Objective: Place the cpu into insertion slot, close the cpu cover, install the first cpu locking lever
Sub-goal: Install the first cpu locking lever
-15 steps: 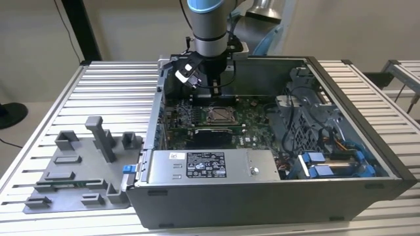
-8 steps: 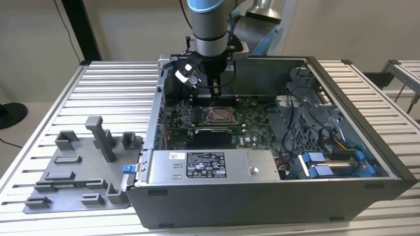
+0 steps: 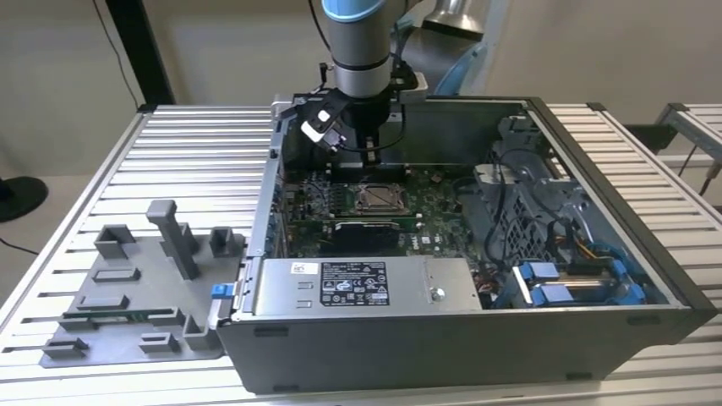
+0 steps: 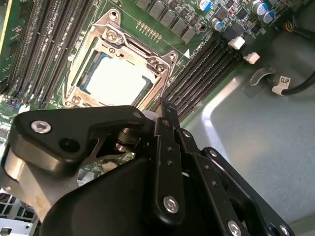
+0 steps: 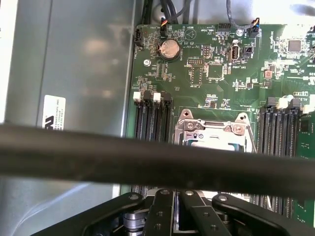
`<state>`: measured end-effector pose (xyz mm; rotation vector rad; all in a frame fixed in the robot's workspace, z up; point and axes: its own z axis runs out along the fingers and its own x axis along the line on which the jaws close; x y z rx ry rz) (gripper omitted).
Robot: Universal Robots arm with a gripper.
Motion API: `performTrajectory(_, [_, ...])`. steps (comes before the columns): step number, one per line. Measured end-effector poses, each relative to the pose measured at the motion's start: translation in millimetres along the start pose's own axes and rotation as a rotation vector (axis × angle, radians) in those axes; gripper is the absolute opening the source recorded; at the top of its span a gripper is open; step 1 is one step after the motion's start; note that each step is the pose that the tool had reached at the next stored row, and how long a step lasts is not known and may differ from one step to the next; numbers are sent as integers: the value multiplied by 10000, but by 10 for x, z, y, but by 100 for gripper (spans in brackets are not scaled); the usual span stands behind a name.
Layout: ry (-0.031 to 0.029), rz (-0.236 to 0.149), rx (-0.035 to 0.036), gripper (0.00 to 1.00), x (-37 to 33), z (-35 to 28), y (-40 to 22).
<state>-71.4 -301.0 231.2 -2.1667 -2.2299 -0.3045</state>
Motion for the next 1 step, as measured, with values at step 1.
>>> performTrajectory(1, [0,0,0,0,0,0,0])
